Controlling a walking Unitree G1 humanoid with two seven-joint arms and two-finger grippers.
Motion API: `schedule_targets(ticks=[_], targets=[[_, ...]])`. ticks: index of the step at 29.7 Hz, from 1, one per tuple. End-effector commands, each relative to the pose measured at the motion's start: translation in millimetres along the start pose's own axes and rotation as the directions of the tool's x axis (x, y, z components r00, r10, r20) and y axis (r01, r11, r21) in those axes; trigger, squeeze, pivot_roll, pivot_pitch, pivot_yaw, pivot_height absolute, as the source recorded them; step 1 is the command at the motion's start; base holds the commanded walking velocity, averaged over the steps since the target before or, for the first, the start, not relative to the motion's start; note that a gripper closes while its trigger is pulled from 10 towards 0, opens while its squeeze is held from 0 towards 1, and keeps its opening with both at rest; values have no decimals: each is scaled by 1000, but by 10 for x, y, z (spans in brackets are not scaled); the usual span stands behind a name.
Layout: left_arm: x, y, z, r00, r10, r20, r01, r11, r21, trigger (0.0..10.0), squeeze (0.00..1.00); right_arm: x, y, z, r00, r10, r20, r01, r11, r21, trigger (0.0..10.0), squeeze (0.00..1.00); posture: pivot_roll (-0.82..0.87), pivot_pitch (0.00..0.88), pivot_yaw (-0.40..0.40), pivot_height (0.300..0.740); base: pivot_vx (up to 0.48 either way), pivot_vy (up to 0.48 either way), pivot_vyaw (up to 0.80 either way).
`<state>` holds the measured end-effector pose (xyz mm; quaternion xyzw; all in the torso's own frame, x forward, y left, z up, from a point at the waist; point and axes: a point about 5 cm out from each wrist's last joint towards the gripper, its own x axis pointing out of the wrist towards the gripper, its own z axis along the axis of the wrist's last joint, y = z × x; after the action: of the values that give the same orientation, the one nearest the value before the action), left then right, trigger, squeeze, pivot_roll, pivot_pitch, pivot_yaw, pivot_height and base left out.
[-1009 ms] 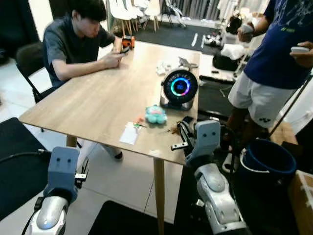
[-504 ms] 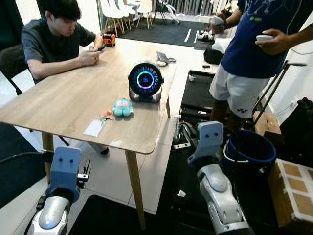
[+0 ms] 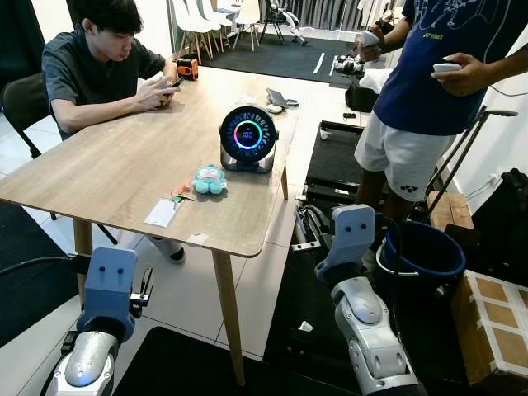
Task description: Hang keys on a hook
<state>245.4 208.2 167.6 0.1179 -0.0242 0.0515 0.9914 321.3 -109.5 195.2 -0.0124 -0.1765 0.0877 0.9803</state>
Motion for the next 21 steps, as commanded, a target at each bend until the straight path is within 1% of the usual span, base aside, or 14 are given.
schedule_targets(ticks=[1, 6, 9, 13, 17, 21], targets=[[-18, -1, -22, 1000, -4, -9, 4, 1000, 6, 10000, 0, -16, -12, -7, 1000, -6, 5, 6, 1000, 14, 10000, 0, 157, 134, -45, 740, 0, 0, 0], [-13, 2, -20, 1000, -2, -6, 2, 1000, 10, 10000, 0, -16, -12, -8, 1000, -6, 5, 6, 1000, 14, 10000, 0, 157, 133, -44, 740, 0, 0, 0], [-8, 6, -17, 1000, 0, -3, 0, 1000, 20, 10000, 0, -16, -13, -10, 1000, -6, 4, 6, 1000, 14, 10000, 0, 157, 133, -44, 740, 330, -345, 0], [-9, 1, -13, 1000, -1, -3, 2, 1000, 13, 10000, 0, -17, -13, -13, 1000, -6, 3, 6, 1000, 14, 10000, 0, 158, 135, -44, 740, 330, -328, 0], [-15, 0, -3, 1000, 0, 4, 0, 1000, -6, 10000, 0, -18, -12, -19, 1000, -5, 0, 5, 1000, 15, 10000, 0, 159, 136, -44, 740, 0, 0, 0], [-17, 1, -2, 1000, 0, 3, 0, 1000, -9, 10000, 0, -19, -10, -24, 1000, -5, -2, 5, 1000, 15, 10000, 0, 160, 136, -44, 740, 0, 0, 0]])
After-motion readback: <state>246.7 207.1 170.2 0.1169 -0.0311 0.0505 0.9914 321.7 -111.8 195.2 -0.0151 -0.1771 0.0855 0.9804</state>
